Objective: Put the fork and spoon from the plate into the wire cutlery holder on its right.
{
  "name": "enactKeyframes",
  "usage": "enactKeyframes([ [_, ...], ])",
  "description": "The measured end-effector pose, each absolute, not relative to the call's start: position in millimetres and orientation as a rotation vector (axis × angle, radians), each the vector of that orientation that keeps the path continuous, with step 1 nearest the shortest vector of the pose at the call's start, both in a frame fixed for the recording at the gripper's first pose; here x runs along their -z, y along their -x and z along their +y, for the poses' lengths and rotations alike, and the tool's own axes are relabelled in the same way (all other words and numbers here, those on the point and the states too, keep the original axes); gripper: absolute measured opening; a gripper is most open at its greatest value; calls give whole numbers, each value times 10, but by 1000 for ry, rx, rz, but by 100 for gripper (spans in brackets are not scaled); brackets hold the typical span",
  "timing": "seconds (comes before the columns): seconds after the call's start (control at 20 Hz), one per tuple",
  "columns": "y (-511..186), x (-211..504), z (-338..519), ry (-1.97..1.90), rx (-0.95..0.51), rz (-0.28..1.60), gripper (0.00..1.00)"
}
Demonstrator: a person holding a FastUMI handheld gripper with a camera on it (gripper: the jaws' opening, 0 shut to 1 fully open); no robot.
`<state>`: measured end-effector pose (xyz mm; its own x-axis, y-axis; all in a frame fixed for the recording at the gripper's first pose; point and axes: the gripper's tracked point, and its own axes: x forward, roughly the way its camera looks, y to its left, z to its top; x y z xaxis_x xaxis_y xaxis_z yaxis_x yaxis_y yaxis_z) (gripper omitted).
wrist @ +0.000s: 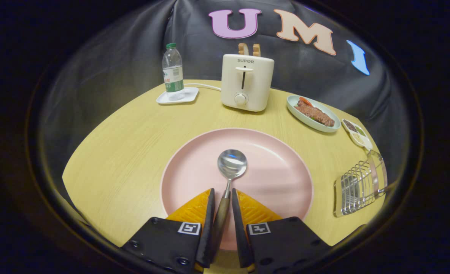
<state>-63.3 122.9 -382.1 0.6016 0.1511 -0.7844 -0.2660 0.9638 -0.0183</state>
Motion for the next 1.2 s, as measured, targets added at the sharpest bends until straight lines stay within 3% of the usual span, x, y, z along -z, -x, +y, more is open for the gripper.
enactKeyframes([
  [0.05, 621, 3843, 1237, 131, -246, 901, 32],
  [0.2, 610, 3830, 1178, 126, -225, 904, 16],
  [0.3, 622, 3814, 1172, 128, -222, 907, 16],
  [0.35, 632, 3813, 1182, 138, -231, 916, 9],
  [1.2, 638, 3456, 927, 201, -332, 973, 6],
])
